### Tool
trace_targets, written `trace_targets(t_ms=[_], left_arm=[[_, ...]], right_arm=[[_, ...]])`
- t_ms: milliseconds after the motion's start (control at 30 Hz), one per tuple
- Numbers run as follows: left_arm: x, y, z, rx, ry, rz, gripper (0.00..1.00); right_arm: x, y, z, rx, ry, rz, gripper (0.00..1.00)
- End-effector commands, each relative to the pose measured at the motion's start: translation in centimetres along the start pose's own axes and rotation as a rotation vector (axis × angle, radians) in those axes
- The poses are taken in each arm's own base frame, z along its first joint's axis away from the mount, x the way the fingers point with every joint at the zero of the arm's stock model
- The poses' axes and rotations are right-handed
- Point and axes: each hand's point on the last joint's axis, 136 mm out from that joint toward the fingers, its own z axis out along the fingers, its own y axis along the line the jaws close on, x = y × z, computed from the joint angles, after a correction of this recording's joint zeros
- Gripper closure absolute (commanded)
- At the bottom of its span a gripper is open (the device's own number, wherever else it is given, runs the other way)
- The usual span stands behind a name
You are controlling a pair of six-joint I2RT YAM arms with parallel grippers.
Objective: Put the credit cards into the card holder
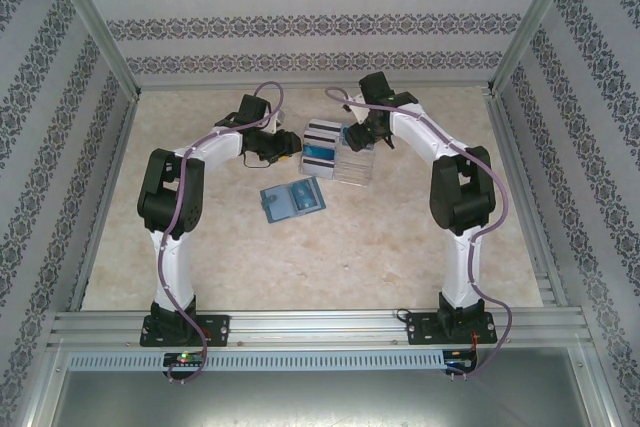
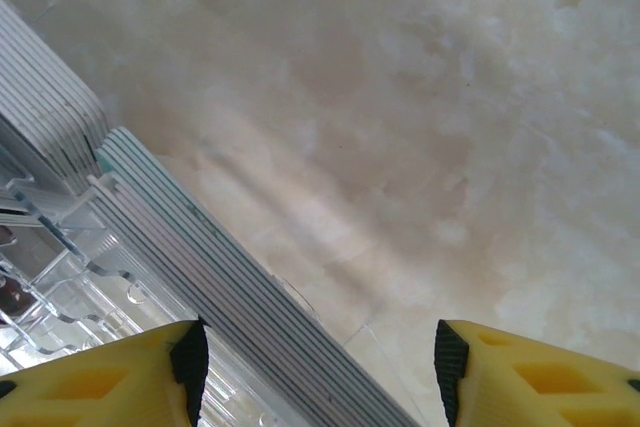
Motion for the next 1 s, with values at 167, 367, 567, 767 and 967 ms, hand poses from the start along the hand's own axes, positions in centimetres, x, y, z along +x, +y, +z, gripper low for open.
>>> trace_targets(t_ms=[167, 367, 567, 767, 967], left_arm=[[0.1, -1.1, -0.2, 0.002, 0.013, 0.026, 0.57], [0.0, -1.2, -0.3, 0.003, 0.009, 0.029, 0.57], [-0.1, -1.4, -0.4, 0.005, 0.011, 0.034, 0.57], [-0.2, -1.5, -0.3, 0.011, 0.011, 0.027, 0.57], [-0.2, -1.6, -0.3, 0.015, 0.013, 0.026, 0.57]], right_arm=[[-2.9, -2.2, -3.6, 0.098, -0.126, 0.011, 0.40], [-3.0, -1.7, -3.5, 0.056, -0.128, 0.018, 0.43], [-2.4, -0.3, -2.8, -0.021, -0.106, -0.013, 0.37], [-1.1, 0.0, -1.0, -0.031, -0.029, -0.048, 0.34], [-0.7, 0.2, 0.5, -0.052, 0.002, -0.051, 0.34]])
